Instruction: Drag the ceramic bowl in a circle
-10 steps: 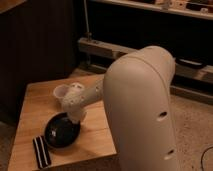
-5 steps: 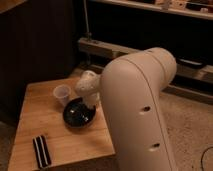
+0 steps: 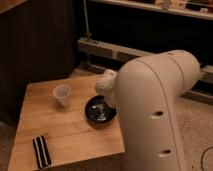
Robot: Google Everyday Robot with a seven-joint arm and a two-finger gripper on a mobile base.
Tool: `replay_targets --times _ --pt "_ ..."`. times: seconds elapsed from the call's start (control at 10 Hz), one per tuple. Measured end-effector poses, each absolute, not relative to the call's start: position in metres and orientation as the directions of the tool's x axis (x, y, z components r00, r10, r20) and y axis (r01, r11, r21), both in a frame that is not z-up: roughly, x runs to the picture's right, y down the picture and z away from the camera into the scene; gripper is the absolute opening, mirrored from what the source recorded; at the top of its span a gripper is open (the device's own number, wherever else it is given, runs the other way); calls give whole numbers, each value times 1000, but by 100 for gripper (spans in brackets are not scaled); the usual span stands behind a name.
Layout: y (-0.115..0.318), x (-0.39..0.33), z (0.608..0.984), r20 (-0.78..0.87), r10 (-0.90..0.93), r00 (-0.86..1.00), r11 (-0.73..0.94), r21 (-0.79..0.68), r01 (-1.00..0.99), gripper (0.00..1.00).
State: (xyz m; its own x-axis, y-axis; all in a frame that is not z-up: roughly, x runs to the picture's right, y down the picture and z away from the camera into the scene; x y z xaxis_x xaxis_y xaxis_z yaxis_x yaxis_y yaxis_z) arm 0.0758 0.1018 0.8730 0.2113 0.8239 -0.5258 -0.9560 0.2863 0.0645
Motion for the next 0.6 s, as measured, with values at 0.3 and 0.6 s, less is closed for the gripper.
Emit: replay_targets --times 0.3,0.6 --pt "132 82 847 -545 796 261 322 17 -947 0" --pt "181 62 804 -558 764 325 351 -63 -934 0"
